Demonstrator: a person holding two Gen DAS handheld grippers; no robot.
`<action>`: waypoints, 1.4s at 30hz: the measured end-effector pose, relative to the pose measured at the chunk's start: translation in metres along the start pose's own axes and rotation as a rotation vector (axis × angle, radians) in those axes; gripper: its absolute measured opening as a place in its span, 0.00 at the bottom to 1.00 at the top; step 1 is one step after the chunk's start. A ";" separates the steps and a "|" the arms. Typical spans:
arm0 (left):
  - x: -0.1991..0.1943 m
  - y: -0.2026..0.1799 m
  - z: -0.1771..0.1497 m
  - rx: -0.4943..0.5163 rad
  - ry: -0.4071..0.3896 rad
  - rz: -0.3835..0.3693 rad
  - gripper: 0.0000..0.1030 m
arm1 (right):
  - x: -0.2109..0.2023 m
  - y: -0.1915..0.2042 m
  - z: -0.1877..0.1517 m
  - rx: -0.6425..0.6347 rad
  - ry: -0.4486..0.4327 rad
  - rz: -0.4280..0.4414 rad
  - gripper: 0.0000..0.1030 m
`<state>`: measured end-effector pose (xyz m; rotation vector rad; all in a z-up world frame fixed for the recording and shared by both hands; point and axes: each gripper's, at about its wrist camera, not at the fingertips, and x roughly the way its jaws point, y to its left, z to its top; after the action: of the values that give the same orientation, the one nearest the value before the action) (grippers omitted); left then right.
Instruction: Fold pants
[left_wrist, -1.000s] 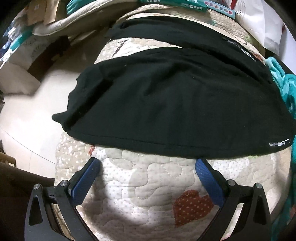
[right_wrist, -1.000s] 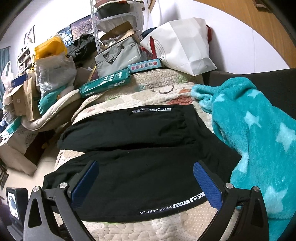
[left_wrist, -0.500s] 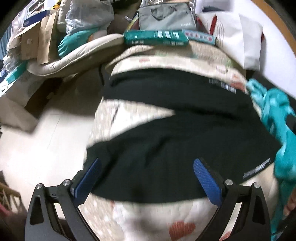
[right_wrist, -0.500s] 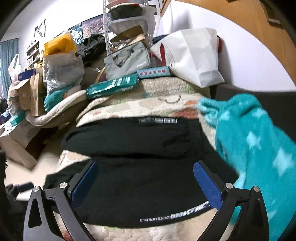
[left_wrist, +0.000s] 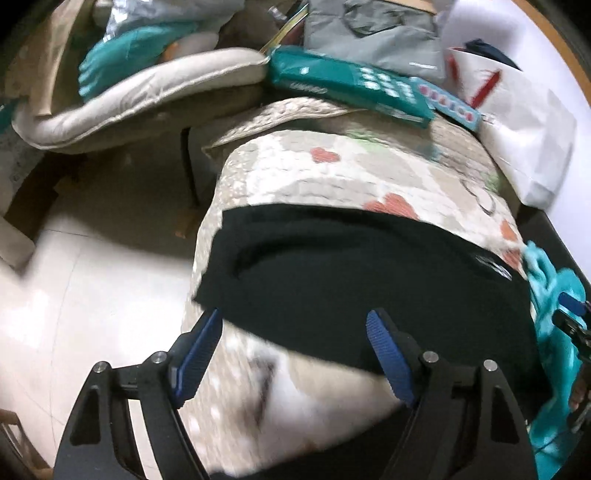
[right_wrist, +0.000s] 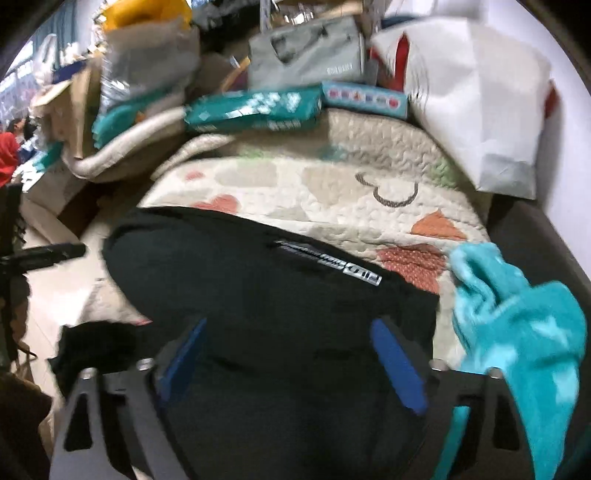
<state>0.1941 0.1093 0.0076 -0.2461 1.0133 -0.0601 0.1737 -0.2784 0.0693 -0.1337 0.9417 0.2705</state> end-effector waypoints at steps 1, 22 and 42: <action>0.009 0.004 0.007 -0.004 0.003 0.000 0.78 | 0.011 -0.006 0.006 0.003 0.015 0.000 0.81; 0.120 0.007 0.076 0.121 0.036 -0.037 0.79 | 0.153 -0.023 0.065 -0.121 0.125 0.124 0.72; 0.035 -0.013 0.057 0.146 -0.053 -0.058 0.13 | 0.113 0.004 0.044 -0.158 0.140 0.148 0.07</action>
<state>0.2617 0.1011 0.0099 -0.1429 0.9444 -0.1787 0.2700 -0.2446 0.0031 -0.2307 1.0703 0.4770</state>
